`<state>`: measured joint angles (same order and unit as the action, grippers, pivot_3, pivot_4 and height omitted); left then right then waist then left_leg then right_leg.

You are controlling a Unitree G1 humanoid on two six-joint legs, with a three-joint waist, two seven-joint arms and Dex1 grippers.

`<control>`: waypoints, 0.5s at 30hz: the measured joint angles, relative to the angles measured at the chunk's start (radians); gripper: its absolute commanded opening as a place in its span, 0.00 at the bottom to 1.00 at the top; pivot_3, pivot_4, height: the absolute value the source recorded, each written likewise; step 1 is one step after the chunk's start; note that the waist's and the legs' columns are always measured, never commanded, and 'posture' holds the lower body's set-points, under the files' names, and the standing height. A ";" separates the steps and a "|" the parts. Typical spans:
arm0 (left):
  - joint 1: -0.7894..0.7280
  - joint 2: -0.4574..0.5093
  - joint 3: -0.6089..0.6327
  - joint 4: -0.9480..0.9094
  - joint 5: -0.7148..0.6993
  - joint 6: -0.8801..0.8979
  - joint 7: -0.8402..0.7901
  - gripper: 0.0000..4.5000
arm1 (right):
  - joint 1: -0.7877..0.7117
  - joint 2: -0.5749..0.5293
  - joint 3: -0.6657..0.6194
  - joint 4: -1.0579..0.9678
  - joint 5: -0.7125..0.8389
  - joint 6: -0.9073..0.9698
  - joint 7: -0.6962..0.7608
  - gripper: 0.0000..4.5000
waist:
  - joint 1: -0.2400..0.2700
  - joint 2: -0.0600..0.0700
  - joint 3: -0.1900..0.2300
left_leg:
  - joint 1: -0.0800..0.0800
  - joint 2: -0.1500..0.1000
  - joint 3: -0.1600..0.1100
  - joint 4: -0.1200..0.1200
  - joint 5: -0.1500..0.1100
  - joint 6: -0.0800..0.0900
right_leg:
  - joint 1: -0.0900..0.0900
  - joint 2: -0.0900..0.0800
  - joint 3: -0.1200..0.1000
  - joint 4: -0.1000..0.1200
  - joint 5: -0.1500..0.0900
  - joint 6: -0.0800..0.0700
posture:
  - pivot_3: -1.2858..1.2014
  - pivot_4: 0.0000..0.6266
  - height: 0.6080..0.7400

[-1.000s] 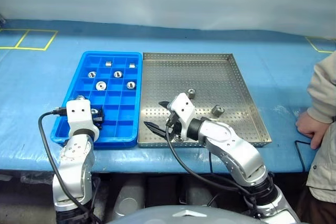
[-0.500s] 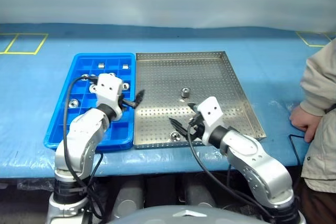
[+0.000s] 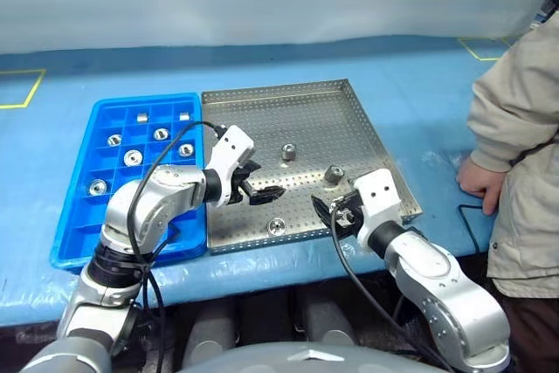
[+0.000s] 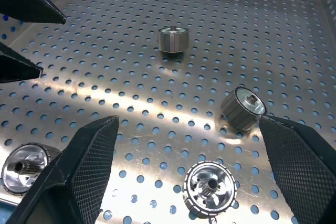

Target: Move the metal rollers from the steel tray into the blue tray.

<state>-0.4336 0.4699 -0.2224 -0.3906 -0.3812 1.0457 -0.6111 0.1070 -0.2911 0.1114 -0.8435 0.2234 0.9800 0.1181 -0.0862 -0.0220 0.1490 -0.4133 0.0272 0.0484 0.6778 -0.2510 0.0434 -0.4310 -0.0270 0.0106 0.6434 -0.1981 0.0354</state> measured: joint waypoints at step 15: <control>0.276 -0.155 -0.063 -0.038 0.166 -0.466 0.133 1.00 | -0.288 0.304 -0.107 0.406 -0.124 0.028 -0.257 1.00 | 0.005 0.001 0.000 | -0.002 -0.001 0.003 -0.002 0.000 0.001 | -0.003 -0.002 0.002 0.000 0.002 -0.002 | 0.47 0.24 1.00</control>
<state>-0.1579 0.3145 -0.2854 -0.4286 -0.2153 0.5799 -0.4783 -0.1810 0.0130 0.0045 -0.4376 0.0994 1.0077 -0.1390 -0.0813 -0.0210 0.1490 -0.4151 0.0263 0.0510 0.6757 -0.2513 0.0439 -0.4337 -0.0292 0.0127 0.6434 -0.1960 0.0333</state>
